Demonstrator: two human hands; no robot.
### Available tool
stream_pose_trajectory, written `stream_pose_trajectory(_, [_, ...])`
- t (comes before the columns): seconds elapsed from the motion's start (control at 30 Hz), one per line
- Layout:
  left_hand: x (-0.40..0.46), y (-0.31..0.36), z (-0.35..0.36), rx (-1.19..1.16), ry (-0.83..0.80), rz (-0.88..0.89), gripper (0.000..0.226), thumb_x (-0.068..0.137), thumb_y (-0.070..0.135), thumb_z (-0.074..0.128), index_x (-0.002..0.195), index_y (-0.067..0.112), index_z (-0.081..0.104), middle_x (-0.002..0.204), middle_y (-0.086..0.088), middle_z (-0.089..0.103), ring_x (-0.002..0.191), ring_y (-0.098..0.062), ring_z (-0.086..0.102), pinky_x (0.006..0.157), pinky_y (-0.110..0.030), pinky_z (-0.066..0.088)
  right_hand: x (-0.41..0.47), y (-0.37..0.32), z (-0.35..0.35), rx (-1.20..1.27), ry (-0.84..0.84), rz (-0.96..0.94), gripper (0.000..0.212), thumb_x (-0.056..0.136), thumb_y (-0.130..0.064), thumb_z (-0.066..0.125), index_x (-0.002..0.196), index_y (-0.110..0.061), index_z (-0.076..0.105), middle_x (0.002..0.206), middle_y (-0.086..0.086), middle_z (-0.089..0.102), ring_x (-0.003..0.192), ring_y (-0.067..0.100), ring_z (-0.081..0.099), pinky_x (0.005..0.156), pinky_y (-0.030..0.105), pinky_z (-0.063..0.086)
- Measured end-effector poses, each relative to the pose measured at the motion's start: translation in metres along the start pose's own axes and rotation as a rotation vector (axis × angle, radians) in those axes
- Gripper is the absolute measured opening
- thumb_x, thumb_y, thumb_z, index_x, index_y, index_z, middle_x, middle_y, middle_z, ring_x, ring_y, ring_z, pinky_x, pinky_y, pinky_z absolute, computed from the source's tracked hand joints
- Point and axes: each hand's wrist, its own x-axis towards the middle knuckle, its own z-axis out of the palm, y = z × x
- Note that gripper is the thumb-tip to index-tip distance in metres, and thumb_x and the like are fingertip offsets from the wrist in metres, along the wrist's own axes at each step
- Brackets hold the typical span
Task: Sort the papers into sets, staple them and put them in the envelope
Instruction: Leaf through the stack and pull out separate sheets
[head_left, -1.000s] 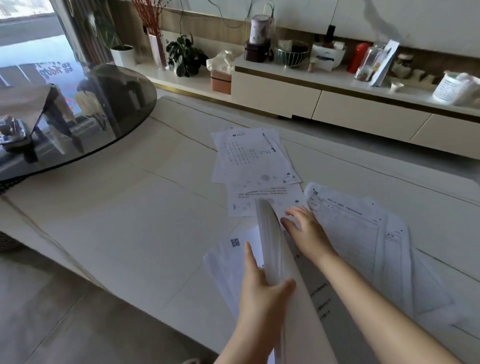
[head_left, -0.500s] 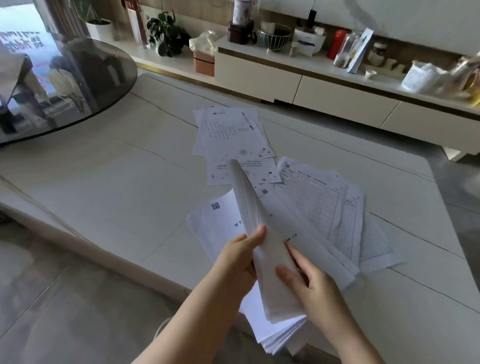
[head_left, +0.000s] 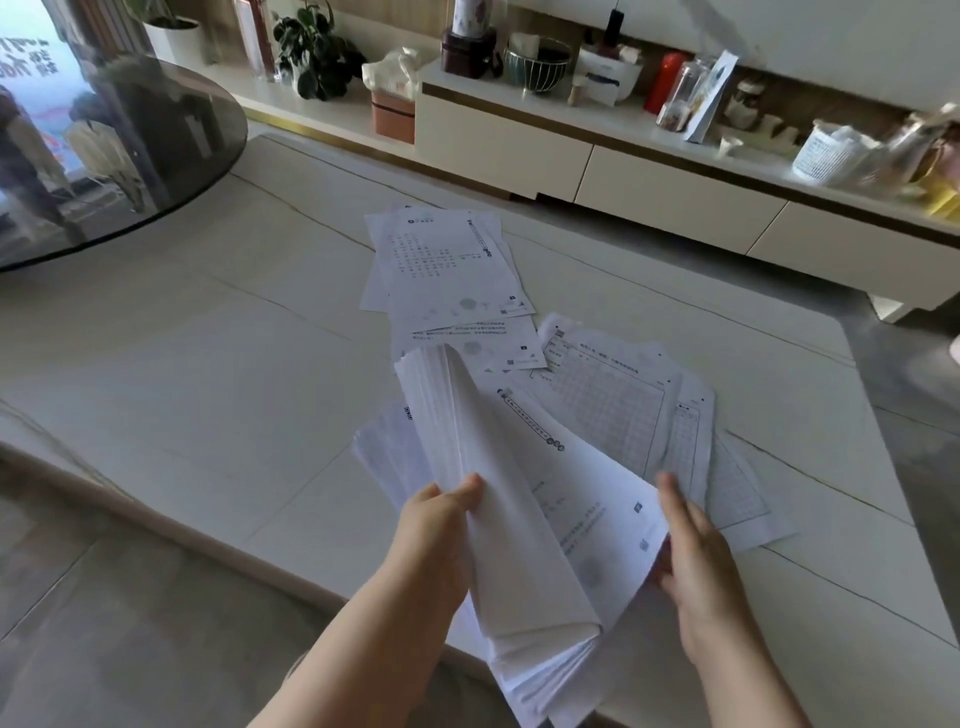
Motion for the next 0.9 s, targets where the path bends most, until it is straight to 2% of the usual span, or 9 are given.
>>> stream_pose_trajectory(0.07, [-0.001,0.0,0.0,-0.01,-0.002,-0.002,0.012,0.094,0.006,0.057,0.103,-0.001,0.056,0.092,-0.019,0.064,0.074,-0.031,0.061,0.069,-0.041,0.05,0.0,0.005,-0.003,-0.119,0.022,-0.051,0.042,0.081,-0.042,0.071,0.117,-0.028,0.055,0.111,-0.004,0.063,0.1,0.015,0.061,0.092,0.039,0.049])
stream_pose_trajectory(0.13, [-0.003,0.001,0.001,-0.015,-0.008,0.01,0.007,0.094,0.006,0.057,0.098,0.0,0.056,0.09,-0.018,0.064,0.074,-0.03,0.061,0.074,-0.043,0.049,0.003,0.013,-0.006,-0.192,0.015,-0.046,0.029,0.084,-0.011,0.069,0.109,-0.019,0.057,0.099,0.0,0.069,0.09,0.017,0.064,0.083,0.038,0.053])
stream_pose_trajectory(0.23, [-0.006,0.003,0.001,-0.02,-0.024,0.027,0.007,0.094,0.004,0.056,0.087,0.006,0.056,0.08,-0.015,0.065,0.068,-0.028,0.061,0.064,-0.038,0.05,0.006,0.025,-0.008,-0.328,-0.103,0.02,0.016,0.083,0.003,0.063,0.087,-0.012,0.067,0.081,0.003,0.074,0.083,0.024,0.069,0.082,0.048,0.056])
stream_pose_trajectory(0.37, [-0.005,0.001,0.001,0.04,-0.026,0.066,0.007,0.093,0.006,0.058,0.089,0.005,0.063,0.077,-0.015,0.069,0.07,-0.029,0.064,0.067,-0.038,0.054,0.018,0.028,-0.012,-0.318,0.005,-0.036,0.008,0.083,-0.004,0.066,0.077,-0.011,0.067,0.076,0.009,0.073,0.079,0.032,0.069,0.077,0.055,0.056])
stream_pose_trajectory(0.5, [-0.005,0.001,0.0,0.081,-0.044,0.054,0.007,0.092,0.007,0.059,0.093,0.001,0.063,0.087,-0.021,0.069,0.076,-0.033,0.065,0.077,-0.045,0.054,0.03,0.006,-0.008,-0.13,0.167,-0.16,0.016,0.086,-0.005,0.066,0.073,-0.016,0.064,0.073,0.002,0.07,0.074,0.027,0.066,0.072,0.037,0.051])
stream_pose_trajectory(0.6, [-0.005,0.004,-0.003,0.07,-0.054,0.031,0.006,0.092,0.007,0.059,0.093,0.002,0.063,0.09,-0.022,0.068,0.081,-0.035,0.065,0.083,-0.051,0.053,0.049,-0.019,-0.004,-0.072,0.244,-0.203,0.016,0.086,-0.012,0.066,0.072,-0.016,0.061,0.075,0.004,0.068,0.075,0.028,0.064,0.073,0.043,0.053])
stream_pose_trajectory(0.73, [0.0,0.009,-0.008,0.02,-0.05,0.022,0.007,0.093,0.007,0.058,0.097,0.003,0.063,0.093,-0.021,0.069,0.083,-0.036,0.065,0.073,-0.046,0.054,0.072,-0.052,-0.014,-0.122,0.344,-0.271,0.018,0.089,-0.018,0.063,0.073,-0.013,0.058,0.077,0.008,0.064,0.067,0.025,0.058,0.063,0.032,0.046])
stream_pose_trajectory(0.83, [0.0,0.01,-0.008,-0.02,-0.056,0.014,0.008,0.093,0.004,0.056,0.096,0.002,0.063,0.087,-0.021,0.069,0.075,-0.033,0.065,0.065,-0.04,0.052,0.082,-0.07,-0.023,-0.101,0.396,-0.276,0.017,0.089,-0.018,0.063,0.08,-0.004,0.06,0.076,0.011,0.061,0.068,0.023,0.053,0.065,0.031,0.041])
stream_pose_trajectory(0.9, [-0.001,0.01,-0.008,-0.029,-0.064,0.012,0.008,0.094,0.005,0.056,0.096,0.002,0.063,0.088,-0.022,0.07,0.076,-0.034,0.066,0.067,-0.041,0.053,0.087,-0.08,-0.027,-0.04,0.414,-0.256,0.013,0.088,-0.019,0.065,0.079,-0.009,0.063,0.079,0.01,0.063,0.071,0.023,0.055,0.067,0.031,0.044])
